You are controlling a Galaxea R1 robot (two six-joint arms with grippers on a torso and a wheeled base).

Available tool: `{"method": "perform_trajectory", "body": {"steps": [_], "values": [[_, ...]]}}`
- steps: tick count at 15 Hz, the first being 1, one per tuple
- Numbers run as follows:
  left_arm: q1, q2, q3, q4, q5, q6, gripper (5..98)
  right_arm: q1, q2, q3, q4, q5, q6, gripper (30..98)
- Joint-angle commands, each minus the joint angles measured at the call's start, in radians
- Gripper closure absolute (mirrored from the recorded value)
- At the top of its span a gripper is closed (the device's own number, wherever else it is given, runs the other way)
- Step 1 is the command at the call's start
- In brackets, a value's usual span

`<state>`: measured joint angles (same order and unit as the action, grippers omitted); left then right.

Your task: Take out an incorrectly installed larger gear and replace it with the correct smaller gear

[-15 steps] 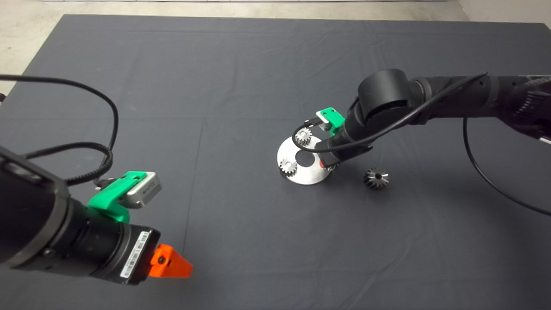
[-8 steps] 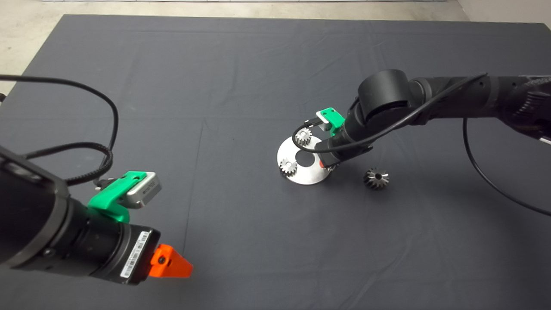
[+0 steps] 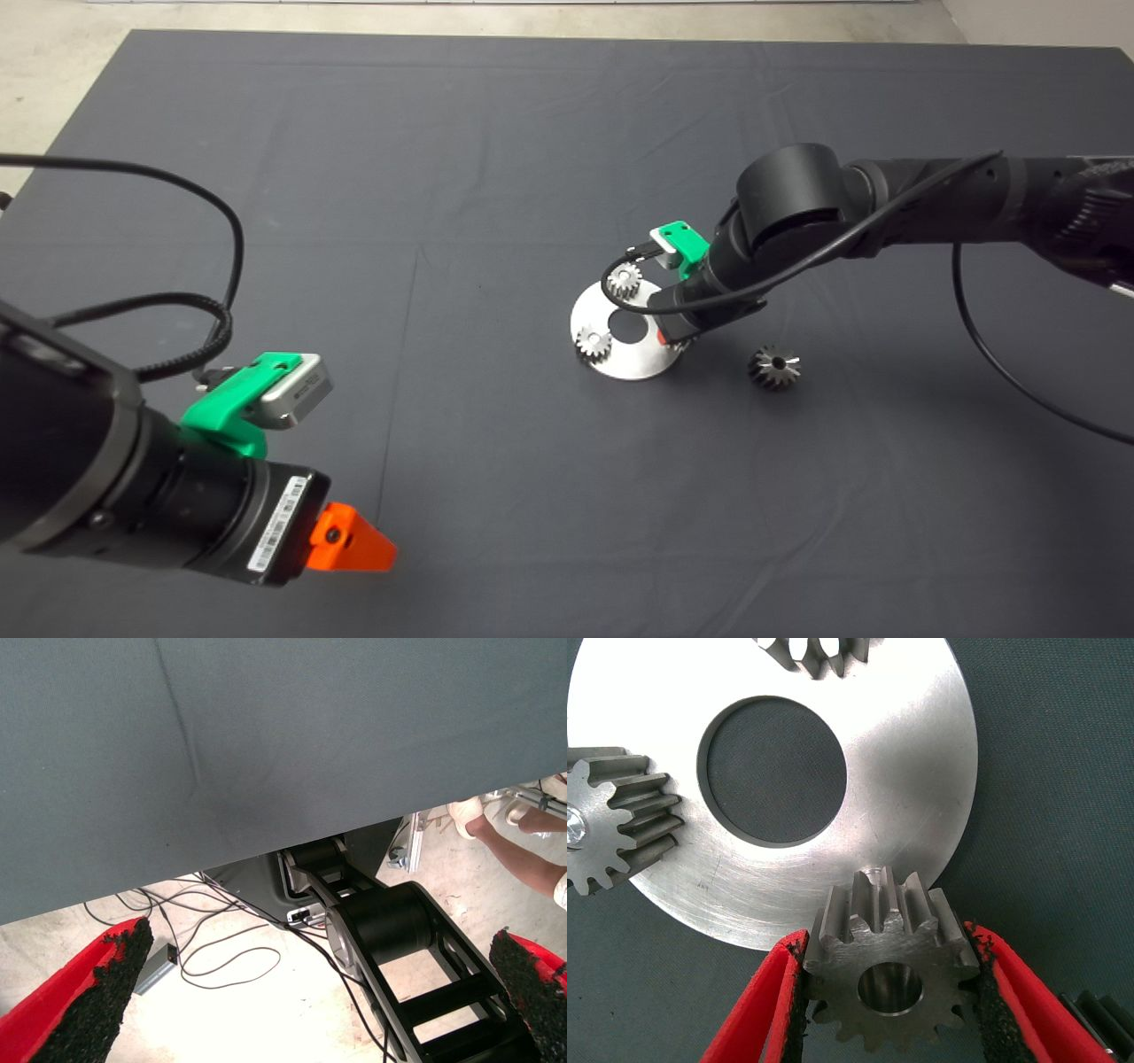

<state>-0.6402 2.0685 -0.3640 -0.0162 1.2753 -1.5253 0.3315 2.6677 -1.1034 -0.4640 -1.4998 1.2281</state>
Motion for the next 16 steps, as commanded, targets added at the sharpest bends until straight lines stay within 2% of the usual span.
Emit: {"method": "perform_trajectory", "body": {"steps": [1,16], "values": [[-0.006,-0.001,0.012,-0.018,0.001,-0.001,5.5,0.020,0.001,-0.001,-0.041,0.004,0.004,87.1],[-0.006,-0.003,0.013,-0.018,-0.001,-0.001,5.5,0.023,0.007,-0.025,-0.041,0.006,0.004,87.2]]}}
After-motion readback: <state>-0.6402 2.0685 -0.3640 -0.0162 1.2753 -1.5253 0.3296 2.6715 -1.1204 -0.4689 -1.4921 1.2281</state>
